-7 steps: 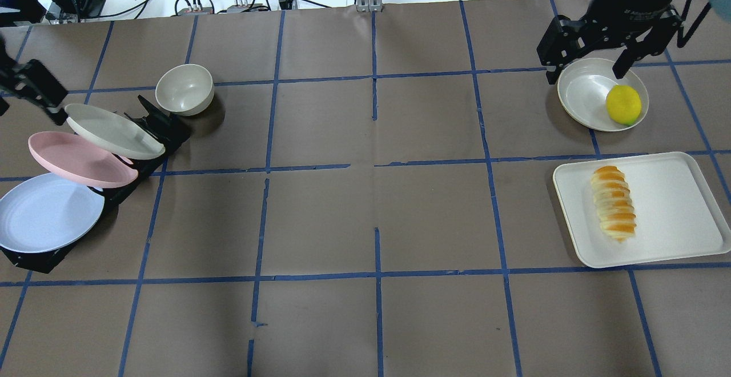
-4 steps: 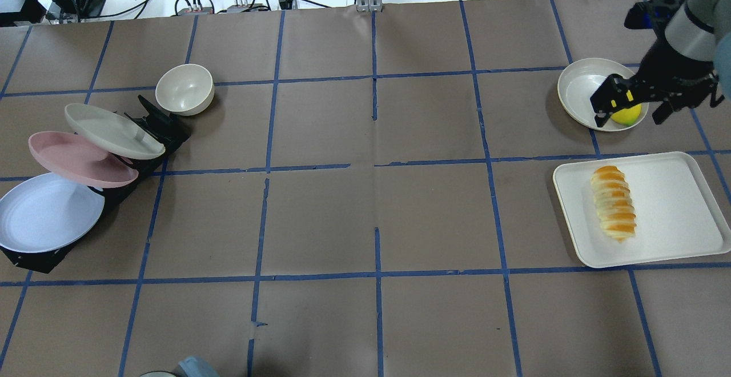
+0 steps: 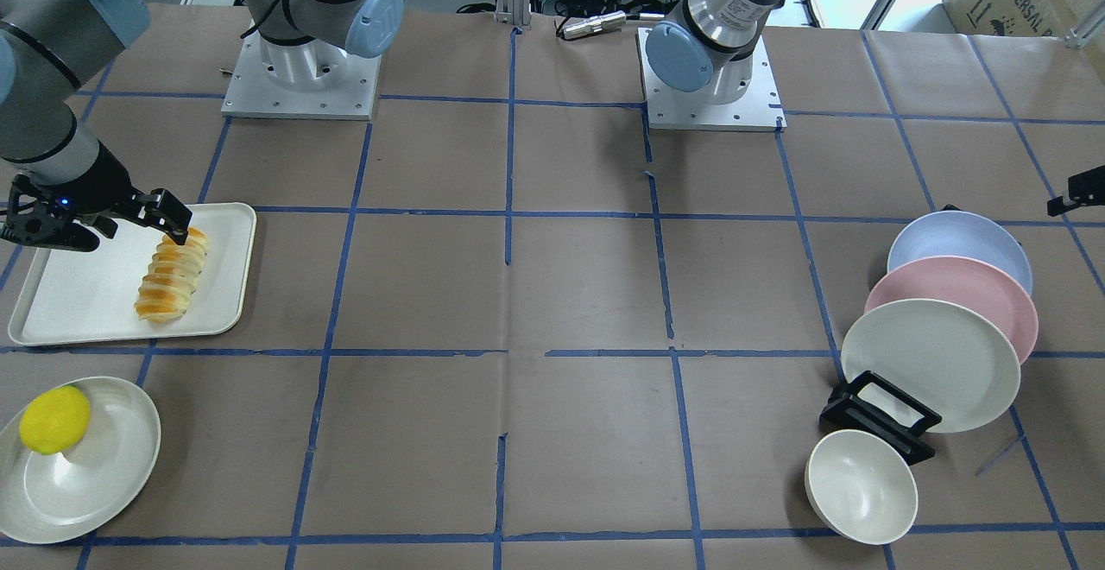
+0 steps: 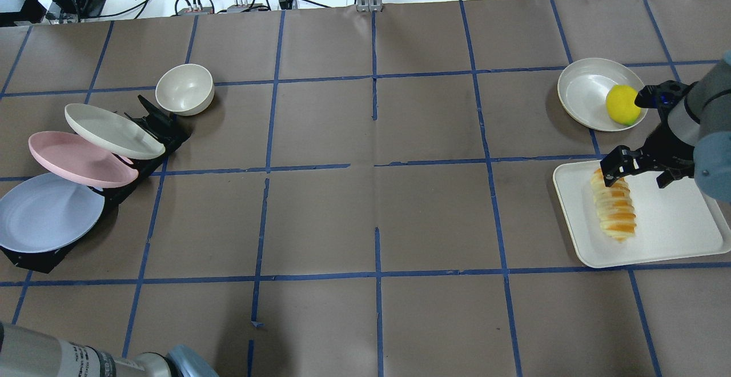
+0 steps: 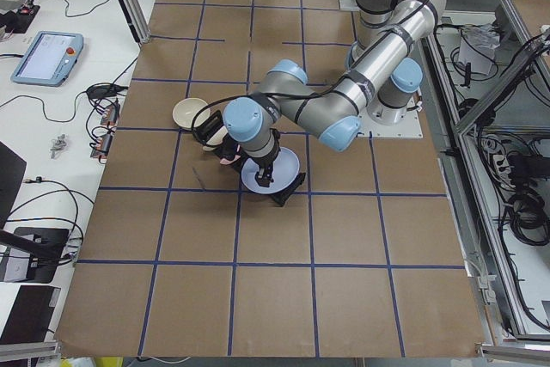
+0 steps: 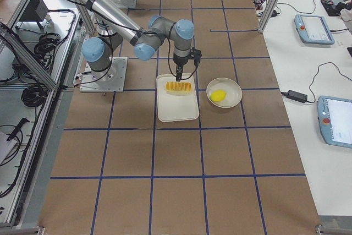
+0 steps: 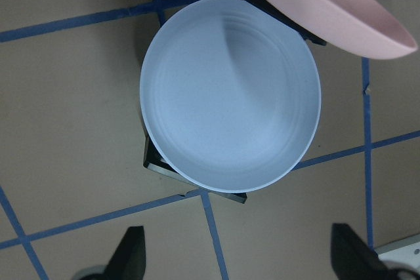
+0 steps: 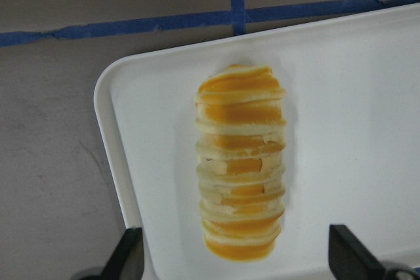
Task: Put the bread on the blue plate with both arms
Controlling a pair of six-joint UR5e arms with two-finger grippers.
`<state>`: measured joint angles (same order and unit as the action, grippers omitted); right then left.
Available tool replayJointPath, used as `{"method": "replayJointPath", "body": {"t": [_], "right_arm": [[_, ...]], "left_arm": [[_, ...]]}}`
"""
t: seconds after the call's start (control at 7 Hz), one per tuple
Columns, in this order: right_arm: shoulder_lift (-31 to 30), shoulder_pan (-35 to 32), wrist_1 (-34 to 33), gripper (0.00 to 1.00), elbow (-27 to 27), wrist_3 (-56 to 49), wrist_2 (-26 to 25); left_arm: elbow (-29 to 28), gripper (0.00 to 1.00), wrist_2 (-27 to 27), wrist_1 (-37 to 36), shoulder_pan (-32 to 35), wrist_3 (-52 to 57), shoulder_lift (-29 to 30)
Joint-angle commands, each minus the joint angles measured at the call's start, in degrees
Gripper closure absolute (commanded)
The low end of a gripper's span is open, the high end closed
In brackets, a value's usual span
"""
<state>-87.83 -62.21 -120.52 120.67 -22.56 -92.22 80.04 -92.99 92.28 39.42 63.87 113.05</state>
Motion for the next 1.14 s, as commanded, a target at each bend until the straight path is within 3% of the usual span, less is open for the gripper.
{"method": "replayJointPath", "body": {"t": [0.0,0.29,0.71,0.86,1.0], "right_arm": [[1.60,0.86,-2.96,0.02,1.40,-0.99,0.20],[4.32,0.86,-8.65,0.02,3.24,-0.99,0.28],[8.54,0.86,-13.50,0.06,3.34,-0.99,0.20],[9.60,0.86,-14.21,0.06,3.43,-0.90,0.20],[9.78,0.86,-14.21,0.06,3.51,-0.90,0.28]], "left_arm": [[-1.38,0.00,4.47,-2.01,0.21,3.01,5.93],[-2.51,0.00,5.45,-4.20,0.22,3.46,11.99],[-2.35,0.00,7.30,-4.21,-0.05,4.51,14.21],[-1.30,0.08,7.30,-4.21,-0.22,4.51,14.21],[-1.29,0.46,7.21,-4.12,-0.14,4.34,14.30]]}}
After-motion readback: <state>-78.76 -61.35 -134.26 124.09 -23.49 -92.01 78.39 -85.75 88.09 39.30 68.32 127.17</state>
